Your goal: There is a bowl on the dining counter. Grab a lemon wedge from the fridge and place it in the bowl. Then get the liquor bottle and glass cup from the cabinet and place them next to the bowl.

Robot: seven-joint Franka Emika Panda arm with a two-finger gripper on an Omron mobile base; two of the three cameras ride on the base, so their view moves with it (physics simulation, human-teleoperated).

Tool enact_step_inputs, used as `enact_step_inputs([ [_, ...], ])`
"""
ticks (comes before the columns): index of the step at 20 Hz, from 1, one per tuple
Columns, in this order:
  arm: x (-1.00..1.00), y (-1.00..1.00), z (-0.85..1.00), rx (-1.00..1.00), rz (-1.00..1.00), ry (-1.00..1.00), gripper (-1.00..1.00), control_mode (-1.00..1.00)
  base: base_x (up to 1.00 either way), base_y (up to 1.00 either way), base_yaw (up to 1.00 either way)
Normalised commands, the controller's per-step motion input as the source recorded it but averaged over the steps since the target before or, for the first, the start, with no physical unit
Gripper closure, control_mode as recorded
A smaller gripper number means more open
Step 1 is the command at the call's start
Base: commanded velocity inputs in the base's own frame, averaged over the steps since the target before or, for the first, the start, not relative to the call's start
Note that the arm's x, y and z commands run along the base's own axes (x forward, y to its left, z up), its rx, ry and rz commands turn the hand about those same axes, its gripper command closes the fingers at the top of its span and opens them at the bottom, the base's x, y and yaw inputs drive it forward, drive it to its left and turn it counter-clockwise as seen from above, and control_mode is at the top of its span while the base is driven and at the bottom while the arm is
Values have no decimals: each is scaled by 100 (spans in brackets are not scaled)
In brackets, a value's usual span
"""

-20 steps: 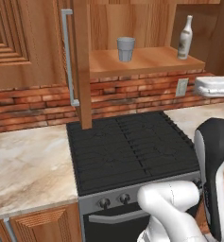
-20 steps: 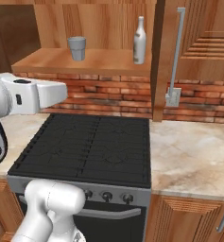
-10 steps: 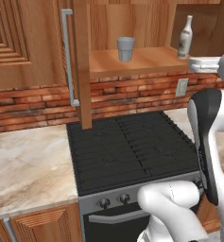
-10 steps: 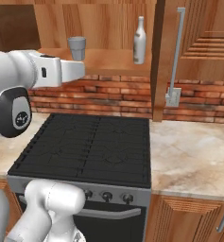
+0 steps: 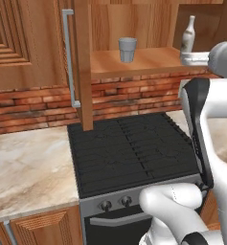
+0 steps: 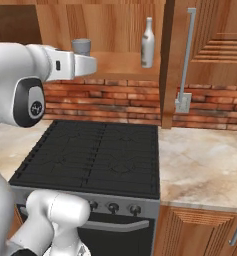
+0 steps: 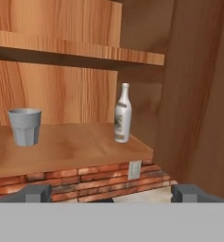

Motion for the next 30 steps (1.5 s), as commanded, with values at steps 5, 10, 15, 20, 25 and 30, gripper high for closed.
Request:
enact_step_inputs([
  [5, 25, -5, -10, 0, 0, 0, -100, -100, 0, 0, 0],
  [10, 27, -7, -4, 1, 0, 0, -100, -100, 0, 0, 0],
  [15, 40, -15, 0, 3, 0, 0, -100, -100, 0, 0, 0],
  [20, 43, -14, 0, 0, 0, 0, -100, -100, 0, 0, 0],
  [25, 46, -14, 0, 0, 0, 0, -100, -100, 0, 0, 0],
  [30, 46, -14, 0, 0, 0, 0, -100, -100, 0, 0, 0],
])
